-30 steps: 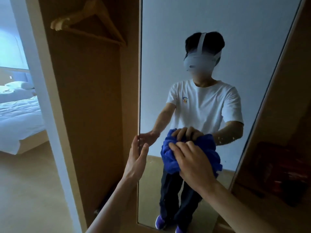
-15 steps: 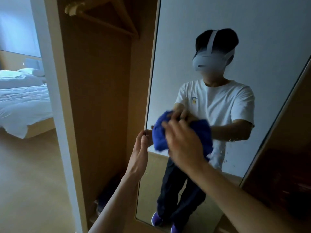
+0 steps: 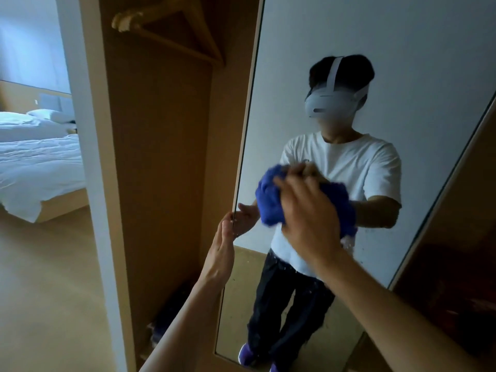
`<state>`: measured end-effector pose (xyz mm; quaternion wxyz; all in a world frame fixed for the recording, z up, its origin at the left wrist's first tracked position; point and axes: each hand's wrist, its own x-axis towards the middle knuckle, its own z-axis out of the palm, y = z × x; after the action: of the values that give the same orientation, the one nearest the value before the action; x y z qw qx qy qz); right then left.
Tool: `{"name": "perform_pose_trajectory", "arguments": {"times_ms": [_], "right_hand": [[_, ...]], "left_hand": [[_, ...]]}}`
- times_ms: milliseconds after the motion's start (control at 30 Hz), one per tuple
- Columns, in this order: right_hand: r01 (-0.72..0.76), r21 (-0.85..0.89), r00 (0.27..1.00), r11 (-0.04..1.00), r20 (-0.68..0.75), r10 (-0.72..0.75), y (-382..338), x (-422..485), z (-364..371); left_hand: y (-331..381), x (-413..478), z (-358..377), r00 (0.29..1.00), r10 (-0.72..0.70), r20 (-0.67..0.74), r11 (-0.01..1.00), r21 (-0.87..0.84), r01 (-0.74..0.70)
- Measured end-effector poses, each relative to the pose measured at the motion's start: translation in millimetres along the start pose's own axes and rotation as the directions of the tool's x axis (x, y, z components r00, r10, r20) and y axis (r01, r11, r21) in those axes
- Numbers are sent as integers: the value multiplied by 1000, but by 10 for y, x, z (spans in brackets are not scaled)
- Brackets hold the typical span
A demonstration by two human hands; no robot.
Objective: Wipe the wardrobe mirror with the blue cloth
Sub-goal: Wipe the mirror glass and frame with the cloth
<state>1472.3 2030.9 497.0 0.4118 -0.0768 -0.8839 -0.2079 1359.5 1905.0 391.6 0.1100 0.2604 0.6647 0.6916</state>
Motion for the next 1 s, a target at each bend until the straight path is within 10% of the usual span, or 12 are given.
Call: {"name": "perform_pose_trajectory", "arguments": {"times_ms": [167, 433, 667, 1000], "right_hand": [[133, 114, 975, 985, 163, -150, -161, -598, 179], [-147, 37, 987, 988, -66, 149, 288, 253, -168], [13, 163, 976, 987, 212, -48, -192, -824, 290], [-140, 38, 988, 989, -53, 142, 357, 48, -107]], "left_hand": [[26, 24, -18, 1000, -5, 10, 1000, 30, 5], [-23, -21, -30, 1000, 16, 26, 997, 73, -18], [25, 14, -27, 999, 2, 47, 998, 68, -5], [-47, -3, -5, 999, 26, 44, 995, 93, -30]]}}
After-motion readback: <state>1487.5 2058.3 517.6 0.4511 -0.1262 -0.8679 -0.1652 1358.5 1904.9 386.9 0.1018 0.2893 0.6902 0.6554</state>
